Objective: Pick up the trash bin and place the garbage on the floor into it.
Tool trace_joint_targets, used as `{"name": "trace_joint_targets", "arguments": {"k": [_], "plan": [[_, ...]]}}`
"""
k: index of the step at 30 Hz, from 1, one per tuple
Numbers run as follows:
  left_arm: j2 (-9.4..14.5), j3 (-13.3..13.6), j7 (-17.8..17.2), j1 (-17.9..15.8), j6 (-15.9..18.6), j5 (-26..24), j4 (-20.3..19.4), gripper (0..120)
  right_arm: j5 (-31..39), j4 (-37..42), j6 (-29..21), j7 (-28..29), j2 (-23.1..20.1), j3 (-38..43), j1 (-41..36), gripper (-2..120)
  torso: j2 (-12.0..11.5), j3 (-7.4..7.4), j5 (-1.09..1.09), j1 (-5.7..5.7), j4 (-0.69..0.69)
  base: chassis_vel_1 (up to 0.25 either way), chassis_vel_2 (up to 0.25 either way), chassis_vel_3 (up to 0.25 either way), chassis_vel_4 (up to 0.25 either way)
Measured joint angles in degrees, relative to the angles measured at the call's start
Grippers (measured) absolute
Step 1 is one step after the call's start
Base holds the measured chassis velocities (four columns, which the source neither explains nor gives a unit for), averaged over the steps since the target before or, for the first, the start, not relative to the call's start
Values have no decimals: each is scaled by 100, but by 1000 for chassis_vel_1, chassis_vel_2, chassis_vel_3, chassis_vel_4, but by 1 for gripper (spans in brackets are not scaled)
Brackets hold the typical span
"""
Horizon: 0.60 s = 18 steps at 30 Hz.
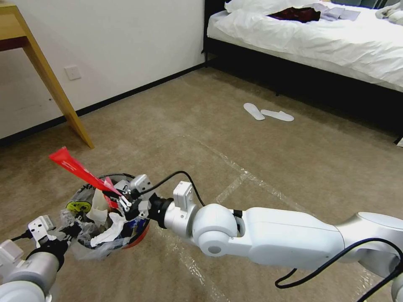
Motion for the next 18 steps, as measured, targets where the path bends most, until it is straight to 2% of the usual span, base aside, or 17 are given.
{"name": "trace_joint_targets", "arguments": {"k": [7,9,18], "plan": [[33,4,-1,-41,0,-30,3,1,170,15,-378,515,286,-257,171,0,0,0,0,0,0,0,0,0,0],[34,28,-1,-59,0,-31,16,1,324,-32,-610,771,505,-370,283,0,0,0,-1,0,0,0,0,0,0],[4,56,12,-84,-5,-18,26,1,500,-139,-894,1016,804,-563,487,0,0,0,-1,0,1,0,0,0,0]]}}
